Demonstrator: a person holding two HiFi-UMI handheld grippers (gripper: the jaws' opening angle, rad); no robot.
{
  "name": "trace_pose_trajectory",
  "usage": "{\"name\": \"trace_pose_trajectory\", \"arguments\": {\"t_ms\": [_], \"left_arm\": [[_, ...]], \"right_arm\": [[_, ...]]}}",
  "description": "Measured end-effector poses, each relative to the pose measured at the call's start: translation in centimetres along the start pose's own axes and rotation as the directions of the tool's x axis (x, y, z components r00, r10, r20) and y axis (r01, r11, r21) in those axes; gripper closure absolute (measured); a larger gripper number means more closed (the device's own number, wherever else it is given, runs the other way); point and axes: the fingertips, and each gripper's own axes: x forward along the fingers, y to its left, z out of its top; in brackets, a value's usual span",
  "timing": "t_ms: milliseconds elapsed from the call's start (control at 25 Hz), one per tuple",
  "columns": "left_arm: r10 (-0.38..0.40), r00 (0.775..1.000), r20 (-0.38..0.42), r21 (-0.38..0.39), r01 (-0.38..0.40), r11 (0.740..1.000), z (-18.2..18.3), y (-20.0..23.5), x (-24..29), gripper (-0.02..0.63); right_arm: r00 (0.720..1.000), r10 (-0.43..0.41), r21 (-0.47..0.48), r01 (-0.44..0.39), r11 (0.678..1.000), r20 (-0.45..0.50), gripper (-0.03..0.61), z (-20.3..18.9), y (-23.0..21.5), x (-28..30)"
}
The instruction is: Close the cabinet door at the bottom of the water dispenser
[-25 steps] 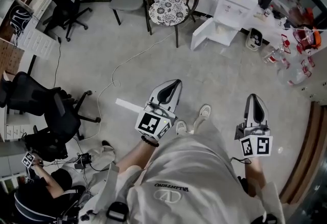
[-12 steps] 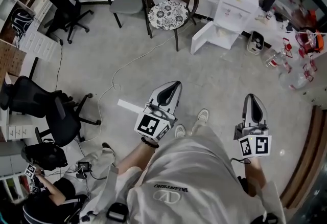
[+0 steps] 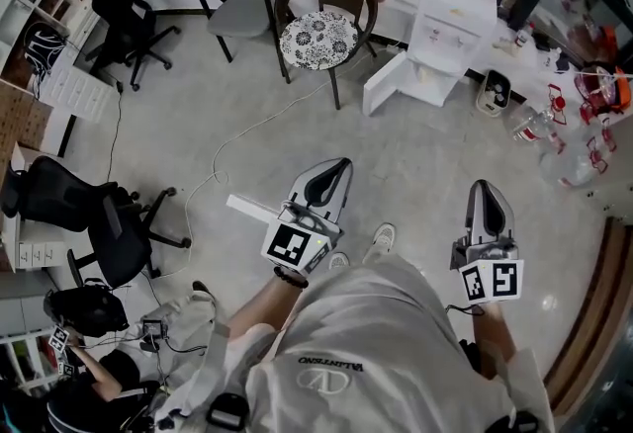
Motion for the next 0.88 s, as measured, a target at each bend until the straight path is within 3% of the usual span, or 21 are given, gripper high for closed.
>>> {"name": "trace_pose_trajectory", "arguments": {"t_ms": [280, 880], "left_arm": [[0.042, 0.999, 0.004, 0.006, -0.042, 0.999, -0.1, -0.4, 4.4, 0.611], [0.113, 0.993, -0.042, 0.027, -0.111, 0.993, -1.4, 1.4, 6.9, 0.611]], "right_arm": [[0.999, 0.043, 0.006, -0.043, 0.999, -0.007, 0.561, 0.4, -4.3, 2.4], [0.995, 0.097, 0.030, -0.096, 0.995, -0.038, 0.561, -1.3, -6.9, 5.5]]}}
